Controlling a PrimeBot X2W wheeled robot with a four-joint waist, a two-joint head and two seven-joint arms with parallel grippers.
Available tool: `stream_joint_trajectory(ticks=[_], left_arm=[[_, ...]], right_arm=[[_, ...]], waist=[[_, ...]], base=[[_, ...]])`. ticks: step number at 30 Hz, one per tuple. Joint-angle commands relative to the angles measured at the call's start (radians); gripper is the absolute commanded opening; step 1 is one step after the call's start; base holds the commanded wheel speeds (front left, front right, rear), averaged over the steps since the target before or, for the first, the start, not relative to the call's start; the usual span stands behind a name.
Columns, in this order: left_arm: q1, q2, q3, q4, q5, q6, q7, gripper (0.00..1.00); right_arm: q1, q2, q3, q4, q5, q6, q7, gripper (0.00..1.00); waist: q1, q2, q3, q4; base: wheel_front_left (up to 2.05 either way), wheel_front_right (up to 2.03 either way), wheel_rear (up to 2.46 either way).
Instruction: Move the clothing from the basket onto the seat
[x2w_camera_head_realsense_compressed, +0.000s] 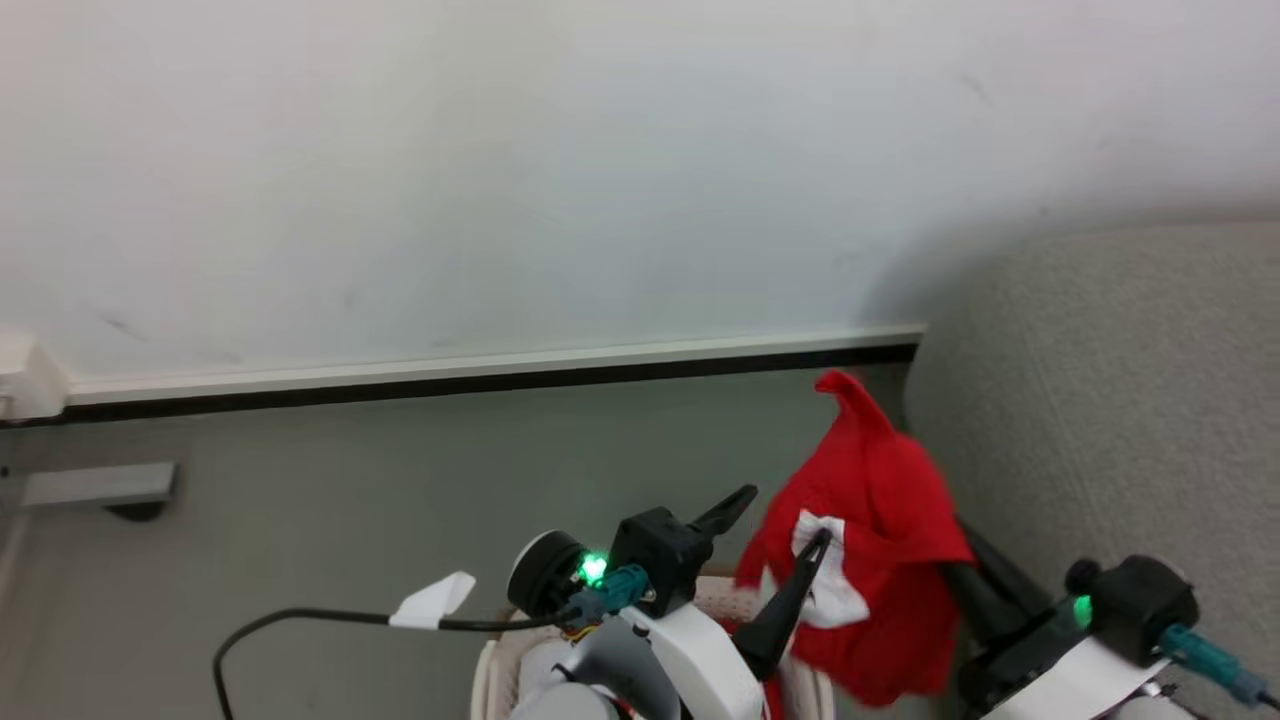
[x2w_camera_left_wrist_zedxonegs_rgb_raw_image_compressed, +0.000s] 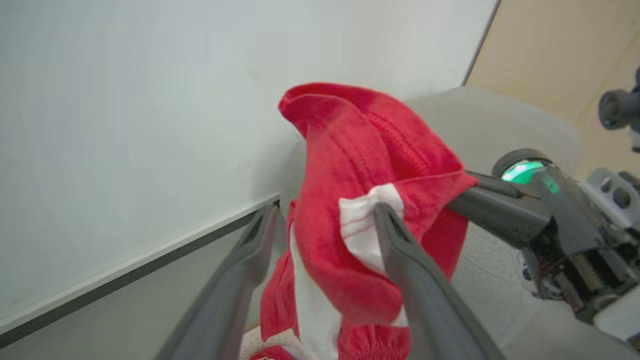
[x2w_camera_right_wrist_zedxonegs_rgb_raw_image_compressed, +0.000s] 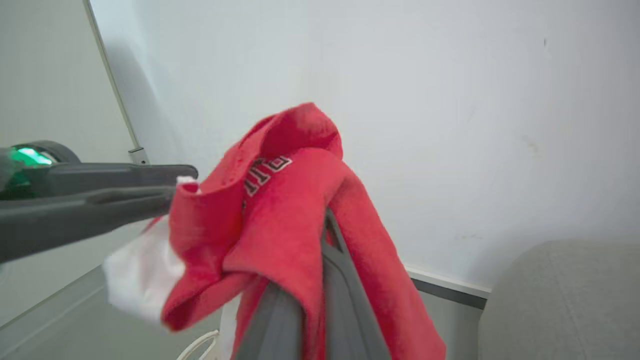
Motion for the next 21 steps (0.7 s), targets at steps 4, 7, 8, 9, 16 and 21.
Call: stream_joint_trajectory(ticks=[4,7,8,9,16,21], left_arm=[[-0.034,-0.001,-0.008,0.046,0.030,-0.004,-0.025,1.00],[-0.056,-0.003,-0.016,0.079,0.039,-0.012,-0.034,1.00],[-0.065,-0.005,-0.019,0.088,0.038,-0.015,-0.036,1.00],[-0.074,-0.004,-0.022,0.096,0.043,-0.018,-0.035,1.00],[-0.141,-0.002,-0.042,0.135,0.066,-0.040,-0.029,1.00],[-0.211,-0.006,-0.057,0.150,0.090,-0.061,-0.019,1.00]], right_arm=[[-0.015,-0.020,-0.056,-0.047,0.011,-0.002,0.000,0.00],[-0.018,-0.031,-0.097,-0.077,0.011,-0.002,0.000,0.00],[-0.018,-0.034,-0.115,-0.086,0.011,-0.002,0.000,0.00],[-0.019,-0.035,-0.129,-0.095,0.011,-0.002,0.000,0.00],[-0.017,-0.035,-0.243,-0.142,0.005,-0.002,0.000,0.00],[-0.040,-0.026,-0.342,-0.154,-0.017,-0.002,0.000,0.00]], waist=[[-0.0001,-0.0001,0.066,-0.101],[-0.0001,-0.0001,0.098,-0.158],[-0.0001,-0.0001,0.108,-0.175],[-0.0001,-0.0001,0.121,-0.194],[-0.0001,-0.0001,0.197,-0.292],[-0.0001,-0.0001,0.277,-0.314]], base=[[0.00,0.00,0.00],[0.00,0.00,0.00],[0.00,0.00,0.00],[0.00,0.00,0.00],[0.00,0.00,0.00],[0.00,0.00,0.00]])
